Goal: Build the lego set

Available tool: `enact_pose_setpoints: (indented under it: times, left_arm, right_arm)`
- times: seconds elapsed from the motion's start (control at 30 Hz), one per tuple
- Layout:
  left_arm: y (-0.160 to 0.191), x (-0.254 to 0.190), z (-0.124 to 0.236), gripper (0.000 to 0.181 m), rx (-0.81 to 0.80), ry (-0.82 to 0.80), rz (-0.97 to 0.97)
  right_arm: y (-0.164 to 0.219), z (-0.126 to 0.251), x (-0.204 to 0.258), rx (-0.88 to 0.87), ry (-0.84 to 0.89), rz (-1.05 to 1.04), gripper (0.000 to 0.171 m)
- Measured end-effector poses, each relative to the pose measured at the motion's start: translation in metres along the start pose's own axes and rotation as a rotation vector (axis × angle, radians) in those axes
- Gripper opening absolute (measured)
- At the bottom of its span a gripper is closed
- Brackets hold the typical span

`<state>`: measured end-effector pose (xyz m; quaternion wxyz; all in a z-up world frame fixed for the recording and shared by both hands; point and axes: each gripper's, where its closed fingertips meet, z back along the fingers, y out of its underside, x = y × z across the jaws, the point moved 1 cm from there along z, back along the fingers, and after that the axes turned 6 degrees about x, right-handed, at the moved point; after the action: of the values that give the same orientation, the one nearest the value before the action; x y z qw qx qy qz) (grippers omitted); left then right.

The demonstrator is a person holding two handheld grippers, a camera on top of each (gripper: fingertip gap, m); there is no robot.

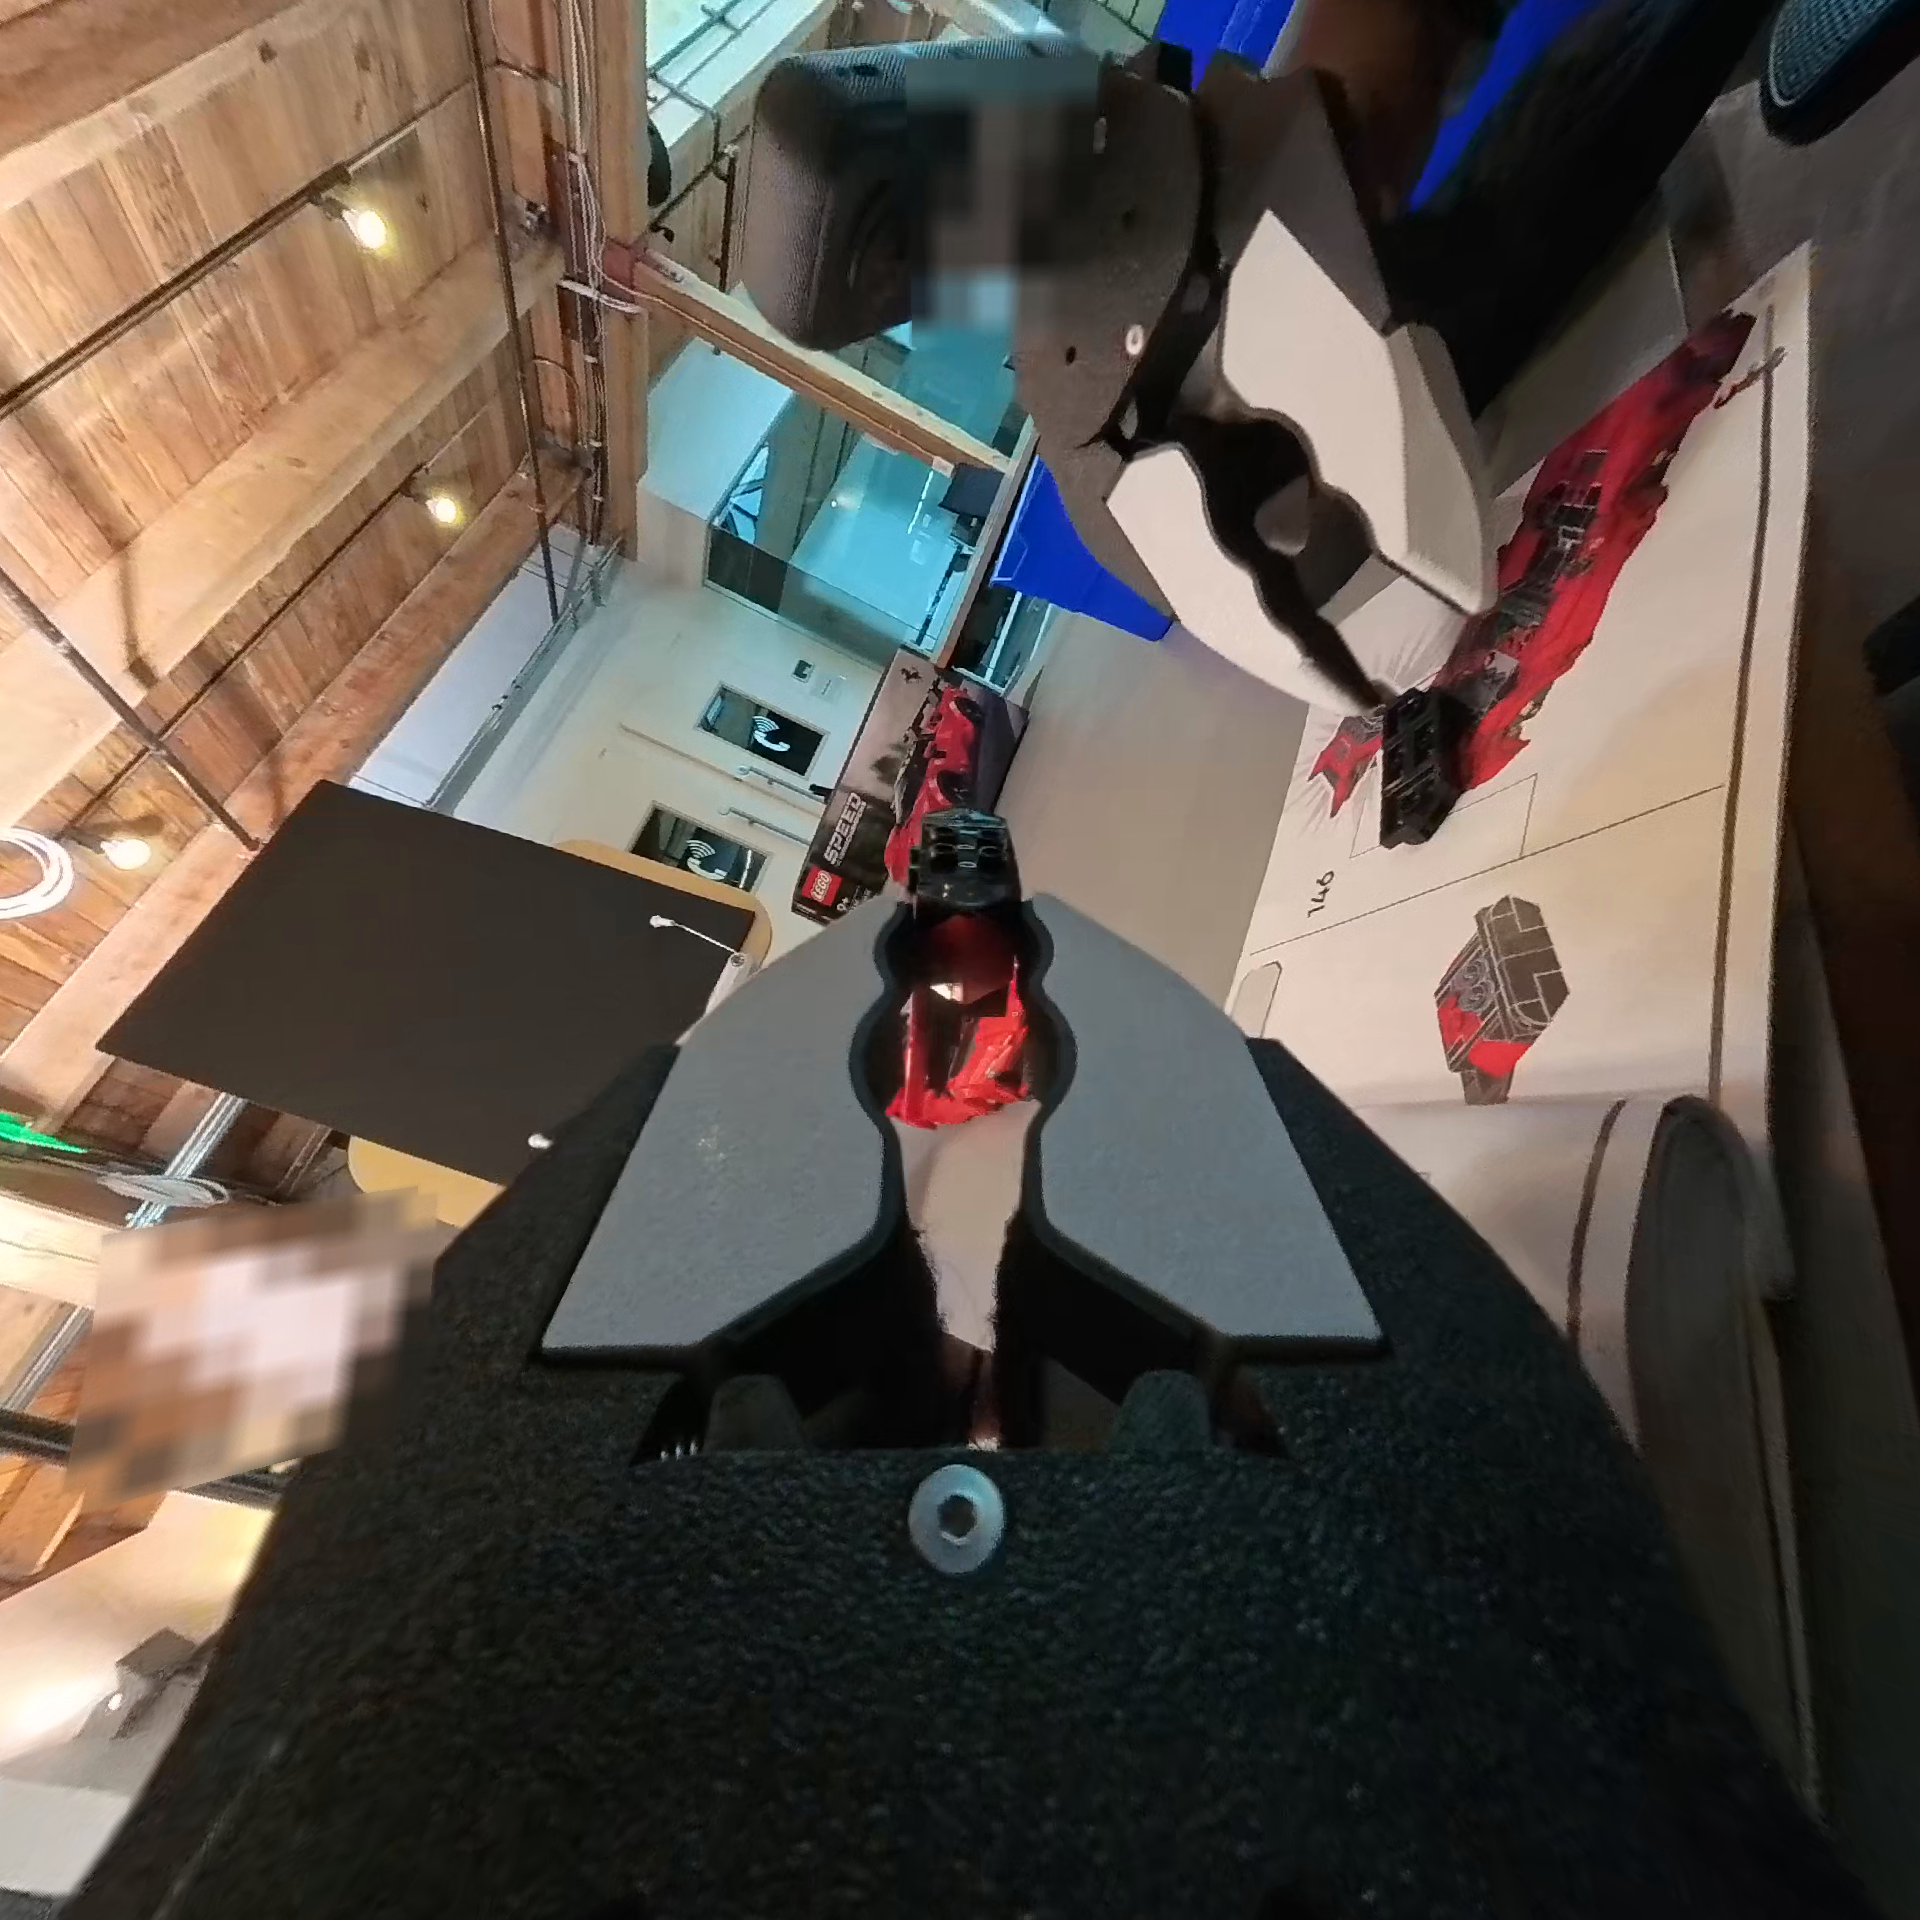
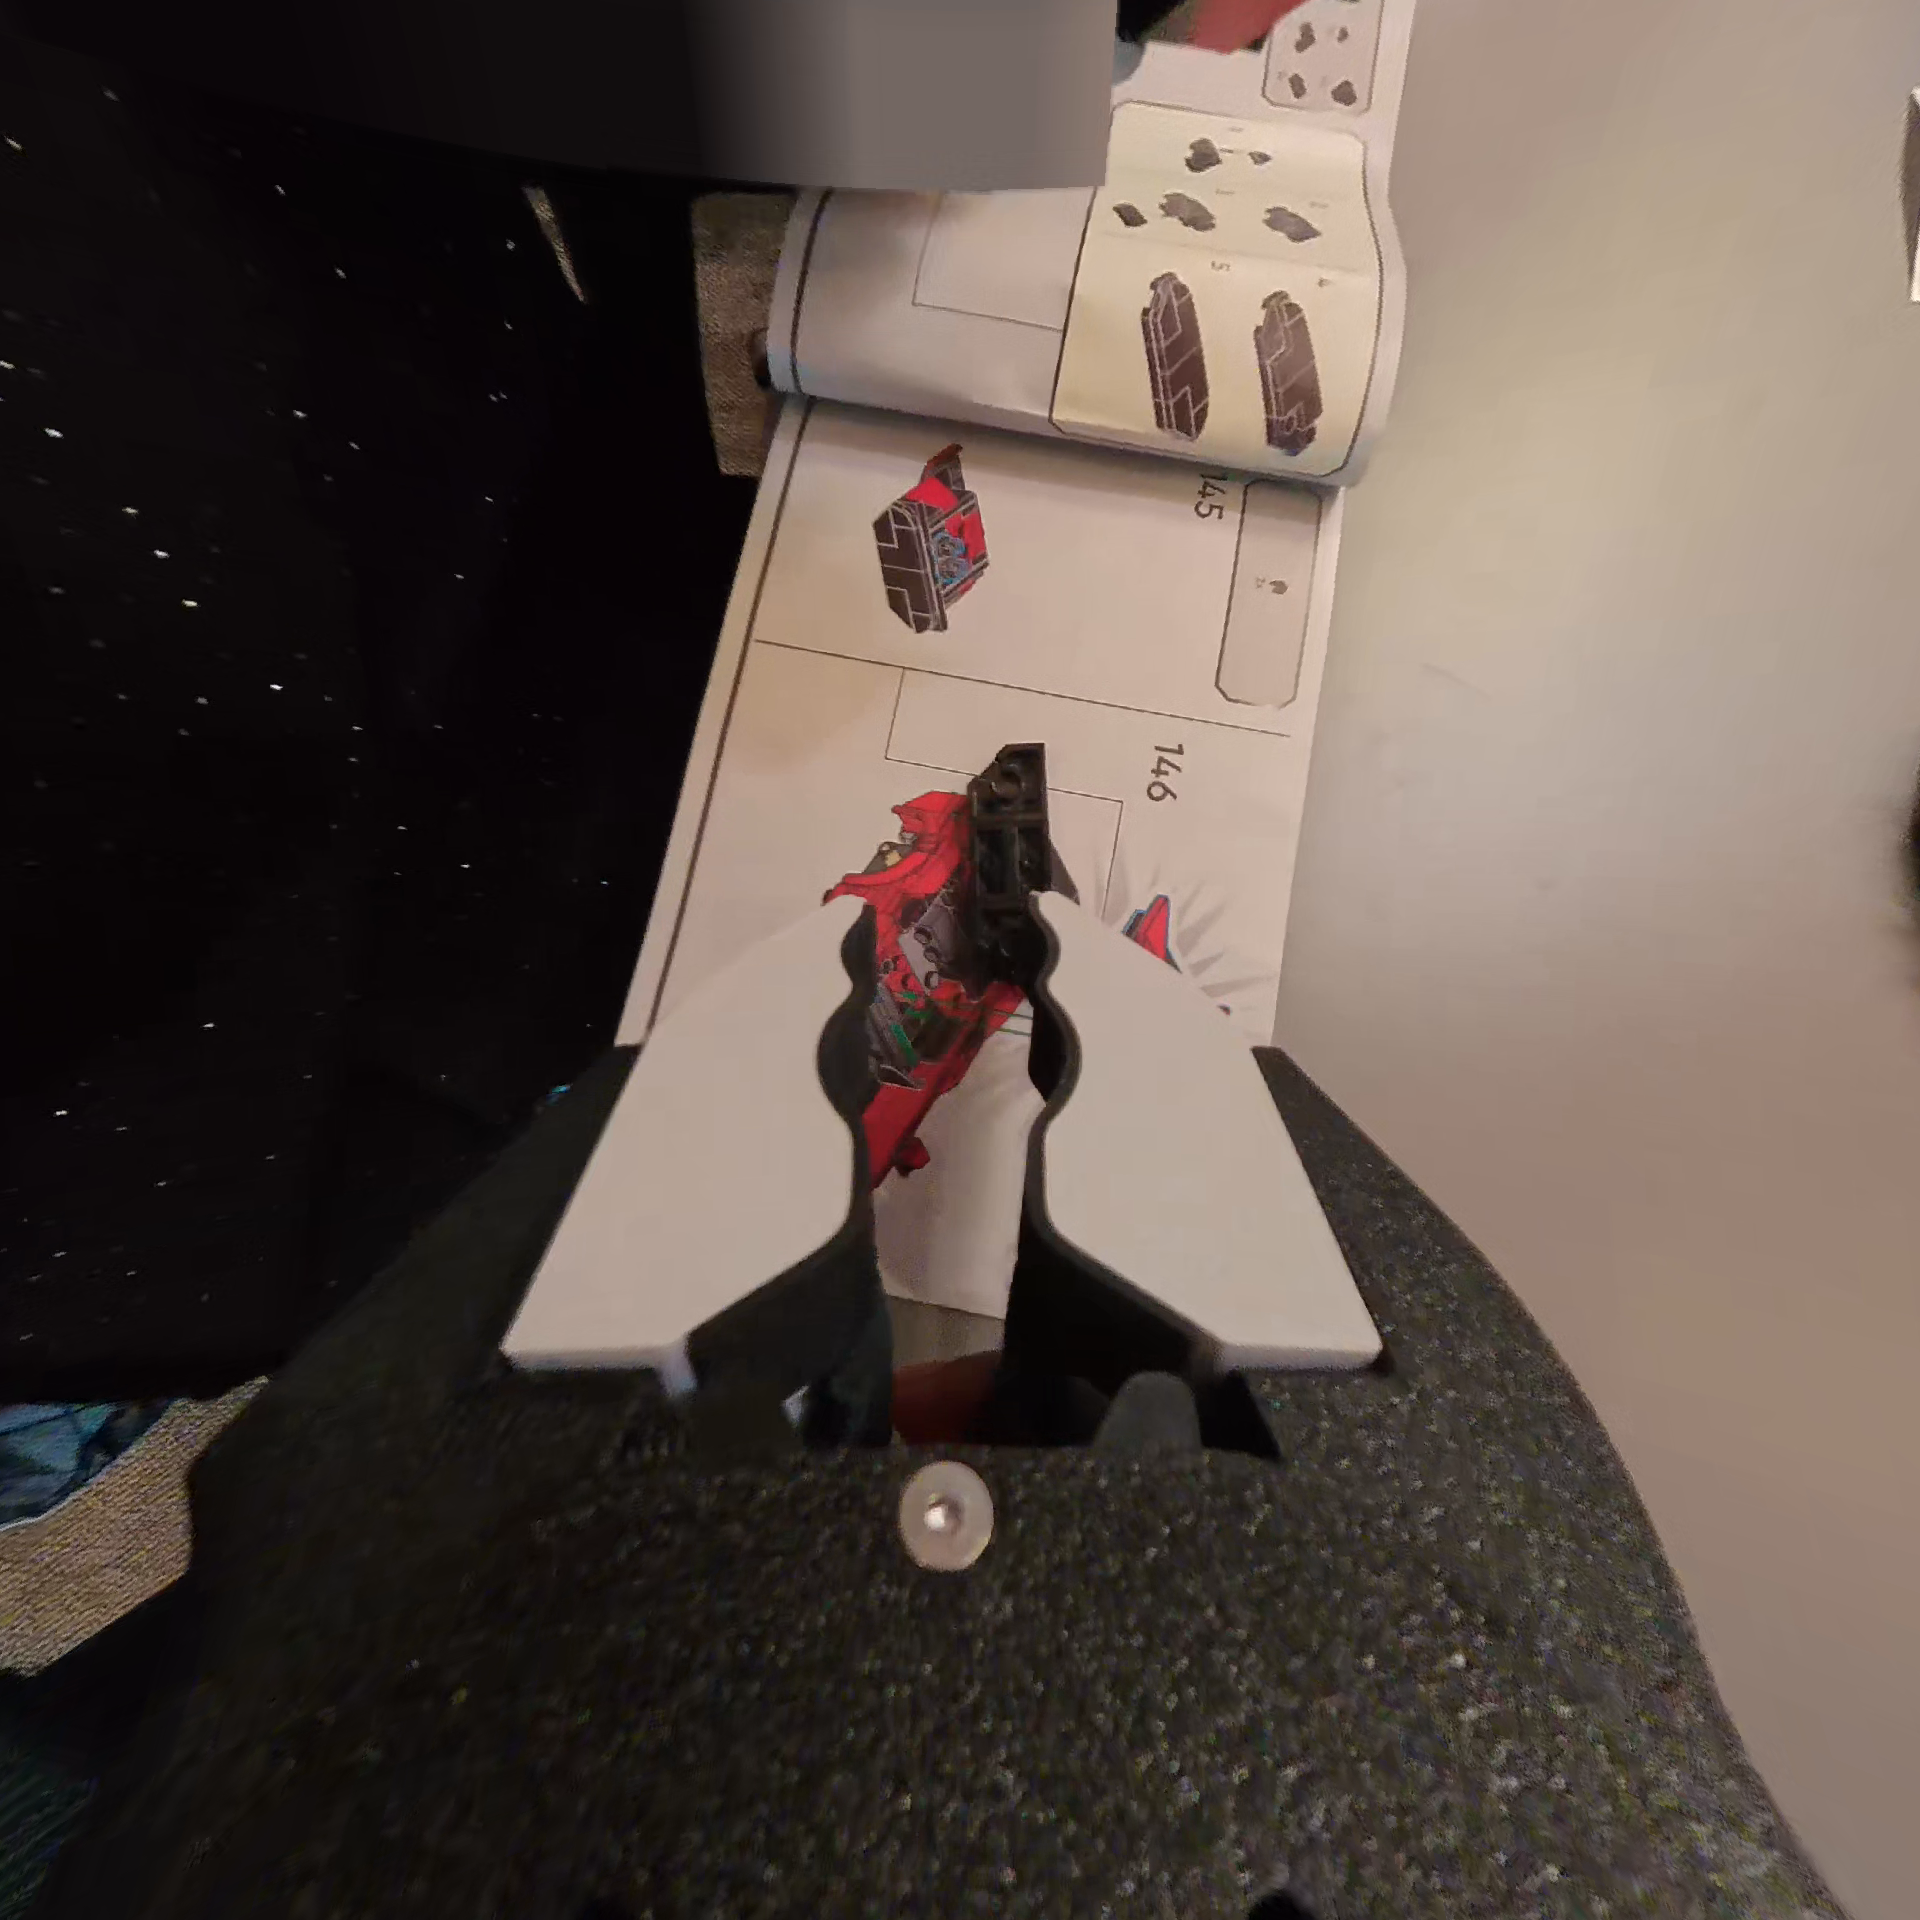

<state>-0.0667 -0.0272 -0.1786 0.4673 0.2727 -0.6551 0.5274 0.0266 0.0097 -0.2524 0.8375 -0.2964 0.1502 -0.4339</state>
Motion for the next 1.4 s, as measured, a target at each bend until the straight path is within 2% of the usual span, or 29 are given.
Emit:
enact_pose_setpoints:
  times: [0.1, 0.27, 0.37, 0.43, 0.53, 0.67, 0.77, 0.93, 1.07, 1.2, 1.4]
  left_arm:
    - [0.001, 0.005, 0.0, 0.018, -0.016, 0.002, 0.123]
    - [0.018, 0.016, -0.004, 0.019, -0.076, 0.182, 0.734]
    - [0.022, 0.024, 0.0, 0.019, -0.138, 0.294, 1.011]
    - [0.023, 0.025, 0.001, 0.019, -0.171, 0.374, 1.123]
    - [0.029, 0.03, 0.0, 0.019, -0.19, 0.459, 1.274]
    - [0.028, 0.037, 0.001, 0.019, -0.238, 0.617, 1.494]
    - [0.022, 0.038, 0.004, 0.018, -0.273, 0.736, 1.596]
    - [0.01, 0.022, 0.004, 0.019, -0.224, 0.953, 1.663]
    - [0.0, 0.013, 0.0, 0.019, -0.221, 1.08, 1.689]
    - [-0.009, 0.014, -0.005, 0.019, -0.285, 1.158, 1.752]
    - [-0.013, 0.009, -0.006, 0.019, -0.293, 1.203, 1.754]
  right_arm:
    - [0.003, -0.002, -0.004, 0.028, 0.022, 0.004, 0.028]
    - [0.003, -0.003, -0.011, 0.055, 0.031, -0.009, 0.03]
    - [0.004, -0.006, -0.013, 0.076, 0.022, -0.038, 0.031]
    - [0.009, -0.01, -0.012, 0.11, -0.011, -0.081, 0.031]
    - [0.009, -0.01, -0.015, 0.112, -0.01, -0.107, 0.017]
    - [0.007, -0.009, -0.011, 0.109, -0.041, -0.111, 0.017]
    - [-0.001, 0.001, -0.009, 0.086, -0.1, -0.15, 0.017]
    - [-0.027, 0.035, -0.005, 0.12, -0.269, -0.191, 0.017]
    - [-0.05, 0.069, -0.002, 0.315, -0.503, -0.182, 0.017]
    - [-0.075, 0.089, -0.012, 0.502, -0.669, -0.168, 0.017]
    - [-0.083, 0.092, -0.019, 0.792, -0.796, -0.175, 0.017]
